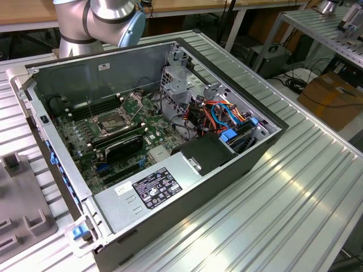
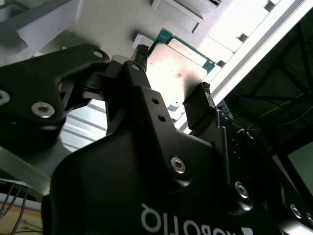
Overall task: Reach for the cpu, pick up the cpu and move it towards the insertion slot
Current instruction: 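Pick up the cpu and move it towards the insertion slot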
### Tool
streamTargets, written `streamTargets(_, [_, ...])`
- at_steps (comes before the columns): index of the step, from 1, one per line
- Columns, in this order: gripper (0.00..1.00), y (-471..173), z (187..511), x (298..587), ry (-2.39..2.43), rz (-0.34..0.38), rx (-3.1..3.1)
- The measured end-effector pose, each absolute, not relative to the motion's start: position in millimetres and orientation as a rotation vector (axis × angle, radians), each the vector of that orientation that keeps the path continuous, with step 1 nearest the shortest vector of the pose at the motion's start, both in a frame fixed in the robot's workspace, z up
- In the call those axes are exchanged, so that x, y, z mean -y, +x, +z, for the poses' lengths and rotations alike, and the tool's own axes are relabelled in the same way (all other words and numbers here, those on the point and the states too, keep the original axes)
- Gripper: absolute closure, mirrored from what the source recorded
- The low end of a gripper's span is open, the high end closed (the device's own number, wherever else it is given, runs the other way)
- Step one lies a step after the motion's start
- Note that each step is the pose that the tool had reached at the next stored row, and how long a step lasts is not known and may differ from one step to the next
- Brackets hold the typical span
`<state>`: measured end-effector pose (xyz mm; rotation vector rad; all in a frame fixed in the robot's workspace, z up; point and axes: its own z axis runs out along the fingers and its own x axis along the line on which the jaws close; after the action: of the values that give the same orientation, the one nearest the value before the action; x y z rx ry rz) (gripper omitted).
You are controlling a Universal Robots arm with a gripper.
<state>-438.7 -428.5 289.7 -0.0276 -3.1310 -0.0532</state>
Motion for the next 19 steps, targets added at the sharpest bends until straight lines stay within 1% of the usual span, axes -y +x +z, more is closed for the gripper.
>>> streamTargets(19, [0.45,-437.9,305.2,428.5,-0.028,-0.053,3.131])
